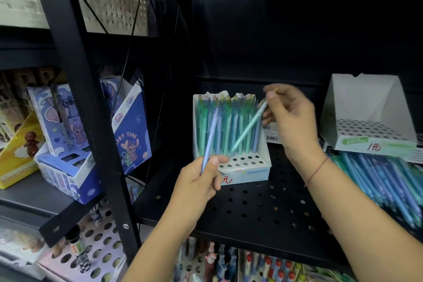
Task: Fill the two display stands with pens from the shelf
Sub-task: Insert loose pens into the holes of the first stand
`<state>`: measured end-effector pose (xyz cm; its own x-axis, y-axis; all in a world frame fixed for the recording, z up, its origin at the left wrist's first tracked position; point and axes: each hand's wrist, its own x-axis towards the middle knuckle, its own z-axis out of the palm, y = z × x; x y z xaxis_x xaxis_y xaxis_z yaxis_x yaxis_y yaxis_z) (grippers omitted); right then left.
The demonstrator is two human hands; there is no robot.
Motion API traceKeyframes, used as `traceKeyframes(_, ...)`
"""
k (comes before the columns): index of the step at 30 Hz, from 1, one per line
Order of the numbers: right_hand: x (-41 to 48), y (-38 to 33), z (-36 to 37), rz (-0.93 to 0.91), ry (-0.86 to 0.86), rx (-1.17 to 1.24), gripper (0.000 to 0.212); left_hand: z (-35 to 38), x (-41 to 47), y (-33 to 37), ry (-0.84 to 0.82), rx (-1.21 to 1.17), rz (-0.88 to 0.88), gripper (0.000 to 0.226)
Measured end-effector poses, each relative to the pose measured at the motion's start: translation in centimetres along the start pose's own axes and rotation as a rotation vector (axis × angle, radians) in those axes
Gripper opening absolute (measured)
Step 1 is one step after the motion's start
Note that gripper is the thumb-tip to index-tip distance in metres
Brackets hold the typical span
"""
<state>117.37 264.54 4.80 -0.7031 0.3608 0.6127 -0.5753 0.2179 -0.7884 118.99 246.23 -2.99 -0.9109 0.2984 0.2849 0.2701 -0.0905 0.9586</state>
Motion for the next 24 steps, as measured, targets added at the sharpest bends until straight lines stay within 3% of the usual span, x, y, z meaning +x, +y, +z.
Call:
traceKeyframes(3,0.5,0.4,-1.0,-0.117,0.106,-0.219,0.011,0.0,0.0,-0.1,0.006,0.015,0.0,0.029)
traceKeyframes(9,0.8,1.1,-1.3,-0.223,0.083,-0.532,0.01,-0.1,0.0,-0.1,0.011,0.018,-0.001,0.029)
traceKeyframes(19,0.7,1.1,-1.3,-0.218,0.071,-0.571,0.02,-0.1,0.1,-0.2,0.01,0.023,0.001,0.029)
traceKeyframes(24,0.5,1.2,-1.1,-0.183,0.037,-0.586,0.007,-0.1,0.0,-0.2,0.007,0.021,0.003,0.028)
